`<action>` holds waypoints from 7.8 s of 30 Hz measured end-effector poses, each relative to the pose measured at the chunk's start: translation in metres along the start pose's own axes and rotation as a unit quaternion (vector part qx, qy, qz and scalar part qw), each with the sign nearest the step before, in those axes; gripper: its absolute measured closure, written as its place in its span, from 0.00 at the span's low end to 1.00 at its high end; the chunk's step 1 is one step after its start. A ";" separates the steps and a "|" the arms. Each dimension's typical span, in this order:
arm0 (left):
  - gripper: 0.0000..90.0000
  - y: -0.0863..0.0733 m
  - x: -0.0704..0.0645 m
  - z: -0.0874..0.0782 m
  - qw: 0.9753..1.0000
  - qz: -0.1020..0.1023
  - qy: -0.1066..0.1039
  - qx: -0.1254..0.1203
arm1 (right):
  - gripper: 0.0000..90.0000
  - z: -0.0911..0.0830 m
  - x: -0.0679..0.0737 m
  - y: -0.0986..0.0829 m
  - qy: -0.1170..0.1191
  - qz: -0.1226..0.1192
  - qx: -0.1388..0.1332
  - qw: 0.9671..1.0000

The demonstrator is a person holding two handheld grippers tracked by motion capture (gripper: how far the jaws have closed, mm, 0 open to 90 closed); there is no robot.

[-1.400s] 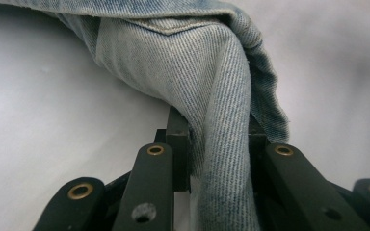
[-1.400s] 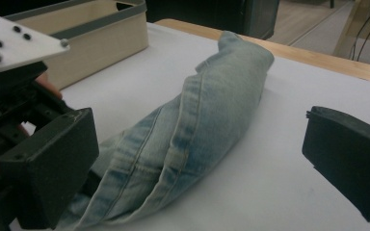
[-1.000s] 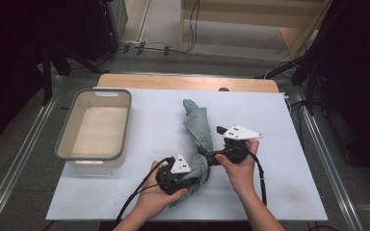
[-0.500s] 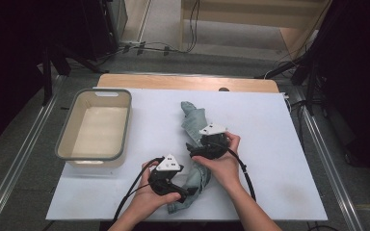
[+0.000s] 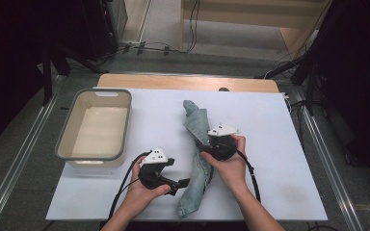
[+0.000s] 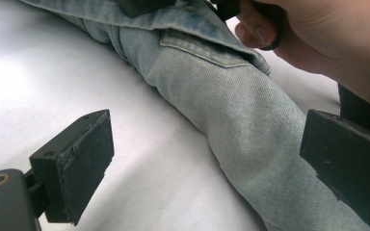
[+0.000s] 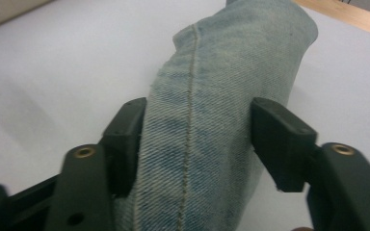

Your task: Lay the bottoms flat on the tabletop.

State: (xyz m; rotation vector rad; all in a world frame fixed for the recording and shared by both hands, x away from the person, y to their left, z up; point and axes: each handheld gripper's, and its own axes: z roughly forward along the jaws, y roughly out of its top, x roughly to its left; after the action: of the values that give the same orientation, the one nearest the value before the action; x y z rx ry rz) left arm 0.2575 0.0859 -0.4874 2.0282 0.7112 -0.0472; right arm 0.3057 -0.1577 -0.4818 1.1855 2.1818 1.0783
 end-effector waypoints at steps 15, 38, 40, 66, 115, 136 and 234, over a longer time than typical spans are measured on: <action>0.04 0.011 -0.004 0.011 1.000 0.000 -0.001 -0.011 | 0.92 -0.022 -0.026 -0.007 0.052 0.019 -0.029 0.998; 0.12 0.021 -0.013 0.060 0.999 0.015 0.033 0.034 | 0.94 -0.042 -0.057 -0.073 0.030 0.076 -0.005 0.997; 0.13 0.020 -0.013 0.060 0.999 0.015 0.035 0.037 | 0.94 -0.045 -0.057 -0.078 0.030 0.075 -0.001 0.997; 0.16 -0.008 -0.037 0.014 1.000 0.019 0.006 0.020 | 0.20 -0.063 -0.100 -0.043 -0.007 0.059 -0.054 0.997; 0.93 -0.027 -0.033 -0.001 0.998 0.009 0.060 0.037 | 0.89 0.016 -0.122 -0.025 0.021 0.070 0.056 0.996; 0.93 0.005 0.005 0.014 0.999 -0.015 0.026 0.016 | 0.89 -0.059 -0.137 -0.056 -0.028 0.115 0.031 0.992; 0.82 0.051 0.003 0.069 0.995 -0.073 0.003 0.065 | 0.93 -0.136 -0.120 -0.156 -0.044 0.177 0.023 0.983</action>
State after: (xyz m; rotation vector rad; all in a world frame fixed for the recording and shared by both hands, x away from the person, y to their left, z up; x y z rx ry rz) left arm 0.3021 0.0126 -0.4860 2.0971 0.8801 -0.1774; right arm 0.2003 -0.3688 -0.5235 1.6562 1.9846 1.0913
